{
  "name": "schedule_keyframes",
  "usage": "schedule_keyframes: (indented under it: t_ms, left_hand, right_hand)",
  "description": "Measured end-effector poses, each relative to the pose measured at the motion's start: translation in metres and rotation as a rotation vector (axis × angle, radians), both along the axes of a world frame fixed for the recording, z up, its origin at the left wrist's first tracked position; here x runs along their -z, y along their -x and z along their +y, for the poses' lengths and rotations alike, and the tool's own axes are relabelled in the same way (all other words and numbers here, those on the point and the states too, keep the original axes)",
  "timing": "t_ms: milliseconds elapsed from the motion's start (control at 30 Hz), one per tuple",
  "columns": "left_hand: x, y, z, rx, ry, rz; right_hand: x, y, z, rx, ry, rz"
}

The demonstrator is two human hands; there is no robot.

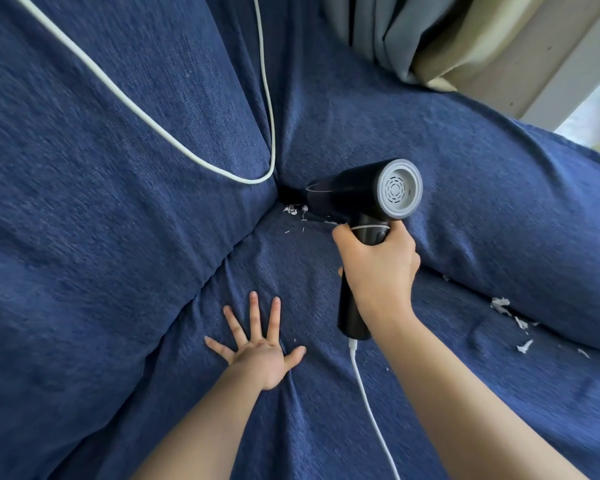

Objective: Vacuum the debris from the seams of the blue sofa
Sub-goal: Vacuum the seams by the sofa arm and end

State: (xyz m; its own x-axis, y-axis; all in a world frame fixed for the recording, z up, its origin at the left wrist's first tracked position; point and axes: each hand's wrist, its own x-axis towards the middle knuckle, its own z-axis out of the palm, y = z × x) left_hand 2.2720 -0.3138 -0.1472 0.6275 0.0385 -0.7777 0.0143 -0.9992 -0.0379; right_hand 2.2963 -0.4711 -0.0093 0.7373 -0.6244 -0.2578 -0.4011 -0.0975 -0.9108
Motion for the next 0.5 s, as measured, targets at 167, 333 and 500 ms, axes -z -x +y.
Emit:
schedule_keyframes:
  t_ms: [167, 333, 500]
  left_hand:
    - [0.0, 0.001, 0.002, 0.002, 0.008, -0.008]
    - [0.0, 0.001, 0.001, -0.012, 0.004, -0.011]
    - [0.002, 0.002, 0.0, -0.013, 0.002, -0.022]
  right_hand:
    - [-0.002, 0.015, -0.01, 0.02, 0.022, 0.006]
    - [0.0, 0.031, -0.018, 0.037, 0.04, 0.018]
    - [-0.003, 0.037, -0.019, 0.03, 0.028, -0.012]
